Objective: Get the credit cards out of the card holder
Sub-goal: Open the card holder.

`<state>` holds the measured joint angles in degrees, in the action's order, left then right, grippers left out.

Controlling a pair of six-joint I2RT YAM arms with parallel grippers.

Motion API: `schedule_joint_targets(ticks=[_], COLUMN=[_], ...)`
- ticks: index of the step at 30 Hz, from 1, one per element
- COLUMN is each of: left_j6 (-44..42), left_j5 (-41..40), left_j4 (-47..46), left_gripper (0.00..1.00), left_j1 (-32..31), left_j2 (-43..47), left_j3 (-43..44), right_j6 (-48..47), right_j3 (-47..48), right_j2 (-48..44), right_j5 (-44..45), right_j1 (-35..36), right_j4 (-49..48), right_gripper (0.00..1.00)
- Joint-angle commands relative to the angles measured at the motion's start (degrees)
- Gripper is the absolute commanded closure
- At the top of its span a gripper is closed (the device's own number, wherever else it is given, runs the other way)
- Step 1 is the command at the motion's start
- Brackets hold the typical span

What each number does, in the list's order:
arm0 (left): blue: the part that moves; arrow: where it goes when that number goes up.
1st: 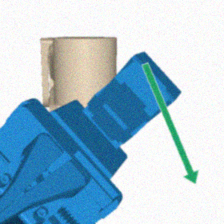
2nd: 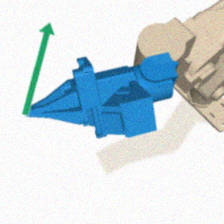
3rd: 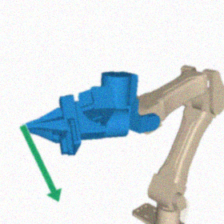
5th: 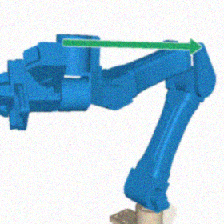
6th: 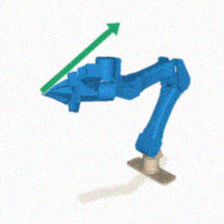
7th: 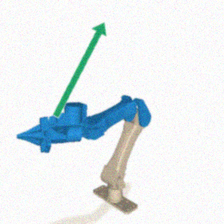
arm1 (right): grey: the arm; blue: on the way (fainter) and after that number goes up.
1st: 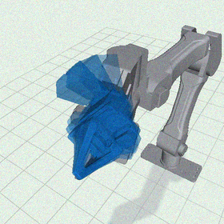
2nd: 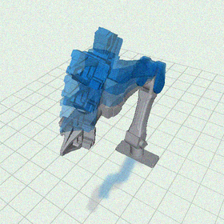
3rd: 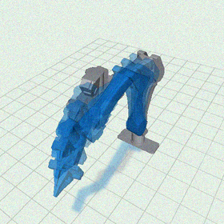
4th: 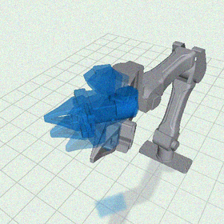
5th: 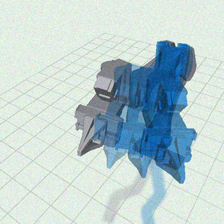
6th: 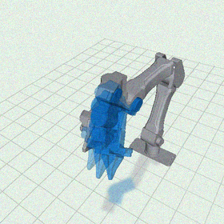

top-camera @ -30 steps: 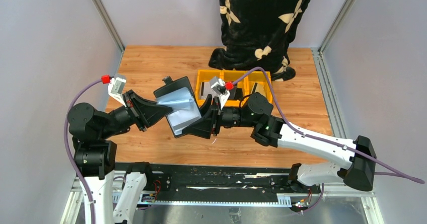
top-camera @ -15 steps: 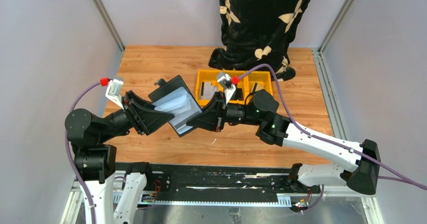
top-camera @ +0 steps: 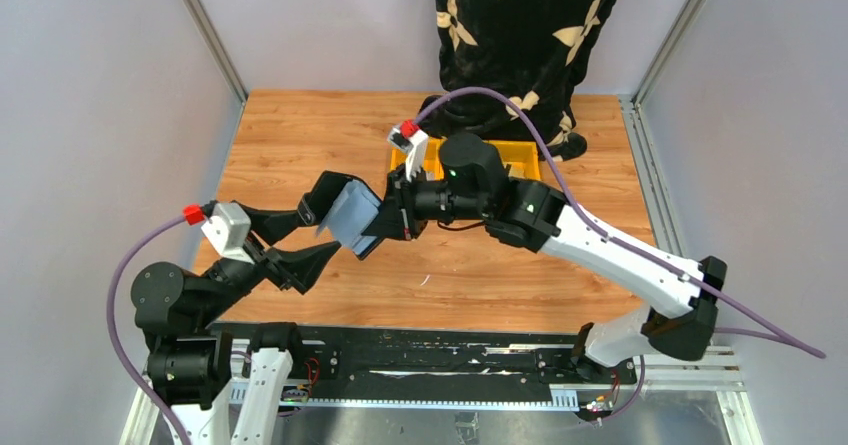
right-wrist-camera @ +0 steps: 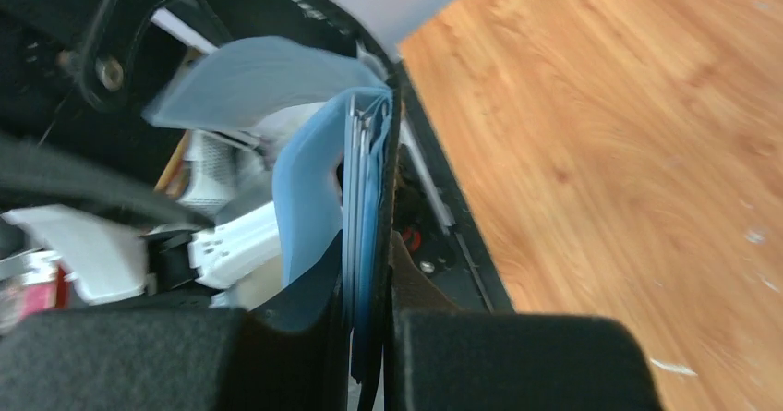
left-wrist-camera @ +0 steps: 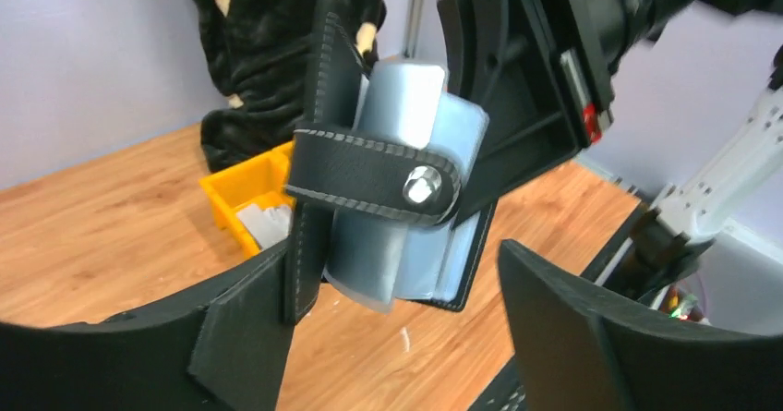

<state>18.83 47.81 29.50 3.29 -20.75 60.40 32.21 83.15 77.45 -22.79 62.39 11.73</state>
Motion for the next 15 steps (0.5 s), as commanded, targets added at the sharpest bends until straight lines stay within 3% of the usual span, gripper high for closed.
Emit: schedule_joint_targets(ticks=[1,3,9,13,15], left_j6=[-16.29,-18.26,-24.74,-25.60,-24.30], left_j5=[2.14,5.99,0.00,-4.83,-4.68], left_j4=[6.85,7.00,6.26,4.74,3.17], left_gripper=[0.14,0.01,0.00,0.00,0.00], left_j1=[0.24,0.23,0.23,0.23,0.23], left_j2=[0.54,0.69,1.58,1.80,1.90], left_j3=[-4.11,-6.74,-9.60,-11.32,-11.84], right_j6=[-7.14,-9.25,-13.17,-15.08,-15.99], right_j3=[14.85,22.69,50.48,61.21,61.55], right_j2=[7.31,12.41,29.36,35.22,35.76], right_j5=[11.71,15.25,30.81,40.36,42.80], right_j1=[3.32,5.49,10.70,13.82,14.77], right_j4=[27.23,34.84,57.59,63.08,62.57], right_gripper=[1.00,1.00,1.00,1.00,1.00])
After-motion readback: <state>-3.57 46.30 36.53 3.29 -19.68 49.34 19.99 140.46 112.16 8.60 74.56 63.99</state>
